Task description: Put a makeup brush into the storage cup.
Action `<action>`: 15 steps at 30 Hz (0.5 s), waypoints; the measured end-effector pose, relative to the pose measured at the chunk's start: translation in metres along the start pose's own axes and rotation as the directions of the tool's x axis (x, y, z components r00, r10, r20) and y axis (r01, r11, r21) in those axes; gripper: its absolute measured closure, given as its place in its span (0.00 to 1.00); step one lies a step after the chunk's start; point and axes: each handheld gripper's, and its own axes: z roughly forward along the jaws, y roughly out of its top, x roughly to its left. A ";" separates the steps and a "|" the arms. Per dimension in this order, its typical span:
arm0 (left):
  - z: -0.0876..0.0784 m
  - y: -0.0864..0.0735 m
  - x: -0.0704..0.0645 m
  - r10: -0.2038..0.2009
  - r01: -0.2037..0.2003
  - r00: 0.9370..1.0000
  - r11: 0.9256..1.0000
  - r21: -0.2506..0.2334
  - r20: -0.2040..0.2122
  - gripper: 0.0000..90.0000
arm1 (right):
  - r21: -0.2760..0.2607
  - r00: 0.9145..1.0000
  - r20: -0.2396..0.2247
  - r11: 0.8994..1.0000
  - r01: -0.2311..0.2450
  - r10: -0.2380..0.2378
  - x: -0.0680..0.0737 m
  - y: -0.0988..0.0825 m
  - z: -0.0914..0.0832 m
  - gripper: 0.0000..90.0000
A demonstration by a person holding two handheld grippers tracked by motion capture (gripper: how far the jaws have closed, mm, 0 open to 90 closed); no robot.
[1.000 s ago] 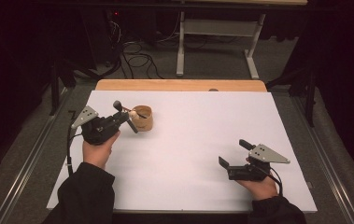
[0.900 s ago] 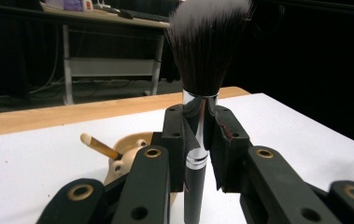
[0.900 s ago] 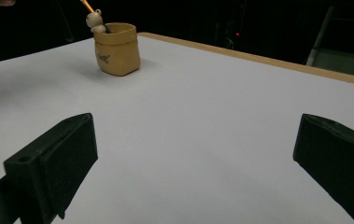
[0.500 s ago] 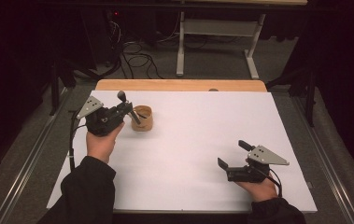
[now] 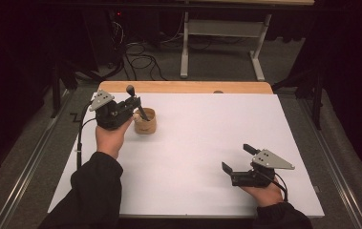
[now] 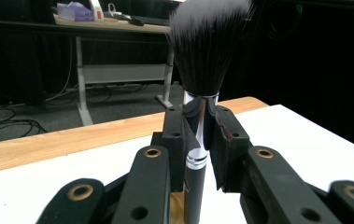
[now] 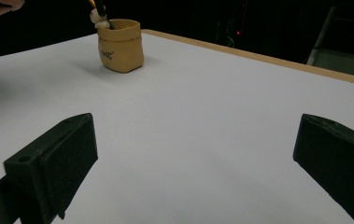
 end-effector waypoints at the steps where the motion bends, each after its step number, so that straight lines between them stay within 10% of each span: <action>1: 0.002 0.000 0.001 0.000 0.000 1.000 1.000 0.002 -0.002 0.86 | 0.003 1.000 0.000 1.000 0.002 -0.002 0.000 0.000 0.000 0.00; 15: 0.016 -0.008 0.006 -0.005 0.006 0.999 0.999 0.033 -0.038 0.86 | 0.016 1.000 -0.005 1.000 0.003 -0.003 0.001 -0.001 0.001 0.00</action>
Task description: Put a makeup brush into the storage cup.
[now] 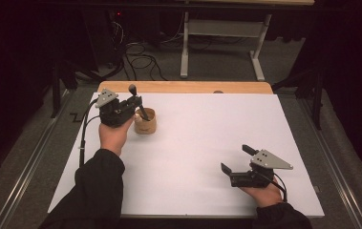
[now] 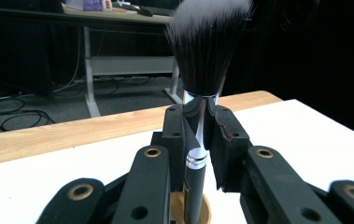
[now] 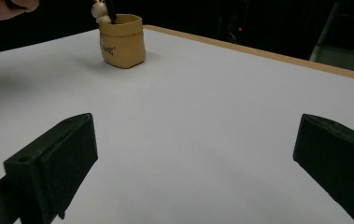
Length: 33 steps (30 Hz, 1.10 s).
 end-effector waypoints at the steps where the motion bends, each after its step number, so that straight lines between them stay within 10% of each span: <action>1: 0.001 -0.001 0.000 0.002 -0.002 1.000 1.000 0.005 -0.001 0.86 | 0.000 1.000 0.000 1.000 0.000 0.000 0.000 0.000 0.000 0.00; 33: 0.021 -0.022 -0.005 0.080 -0.078 0.997 0.991 0.106 -0.011 0.86 | 0.015 1.000 -0.018 1.000 0.004 -0.004 0.002 -0.001 0.002 0.00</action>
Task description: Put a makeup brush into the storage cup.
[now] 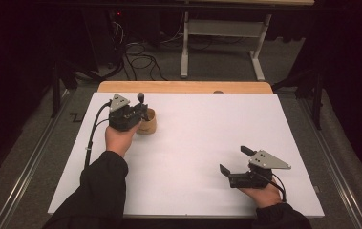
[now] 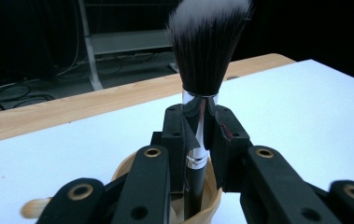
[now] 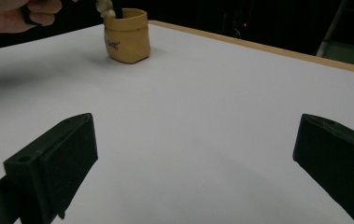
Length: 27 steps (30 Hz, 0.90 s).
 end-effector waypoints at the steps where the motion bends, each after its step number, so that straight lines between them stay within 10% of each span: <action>1: 0.000 0.000 0.000 0.002 -0.002 1.000 1.000 0.000 -0.001 0.86 | 0.001 1.000 -0.001 1.000 -0.001 0.001 0.000 0.000 0.000 0.00; 6: 0.001 0.000 -0.002 0.016 -0.016 1.000 1.000 -0.005 -0.011 0.83 | 0.001 1.000 -0.003 1.000 0.001 -0.001 0.000 0.000 0.000 0.00; 10: -0.003 0.003 0.001 -0.015 0.014 1.000 0.999 -0.033 -0.009 0.41 | 0.001 1.000 -0.003 1.000 0.001 -0.001 0.000 0.000 0.000 0.00; 14: -0.009 0.007 0.005 -0.033 0.032 0.999 0.998 -0.052 -0.013 0.22 | 0.001 1.000 -0.001 1.000 0.002 -0.002 0.001 0.000 0.000 0.00; 27: -0.025 0.012 0.009 -0.026 0.025 0.999 0.998 -0.052 -0.022 0.16 | 0.002 1.000 -0.001 1.000 0.005 -0.005 0.002 0.000 0.001 0.00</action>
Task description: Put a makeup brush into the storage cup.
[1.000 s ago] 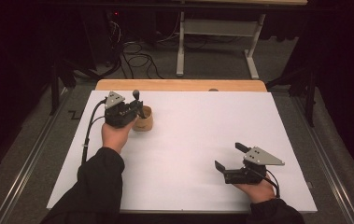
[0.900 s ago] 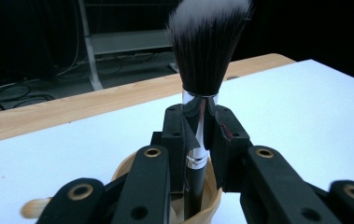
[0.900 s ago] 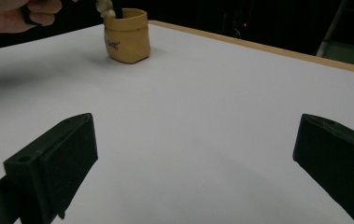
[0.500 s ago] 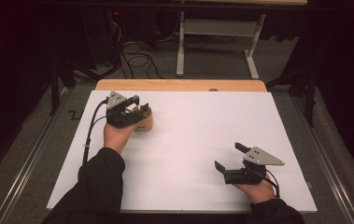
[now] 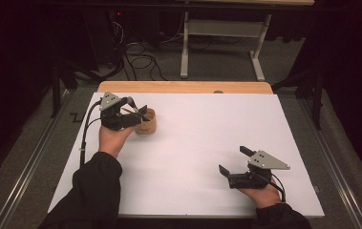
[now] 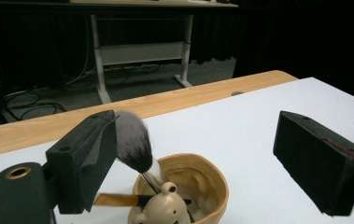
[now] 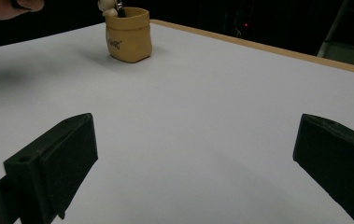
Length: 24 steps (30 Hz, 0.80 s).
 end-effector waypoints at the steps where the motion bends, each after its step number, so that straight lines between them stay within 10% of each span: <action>1: -0.001 0.000 0.000 0.001 -0.001 1.000 1.000 0.002 0.001 0.16 | 0.001 1.000 0.001 1.000 0.002 -0.002 0.000 0.000 0.000 0.00; 24: -0.011 -0.009 0.005 -0.015 0.015 1.000 0.999 0.033 -0.003 0.13 | 0.000 1.000 0.003 1.000 0.004 -0.004 0.001 0.001 0.000 0.00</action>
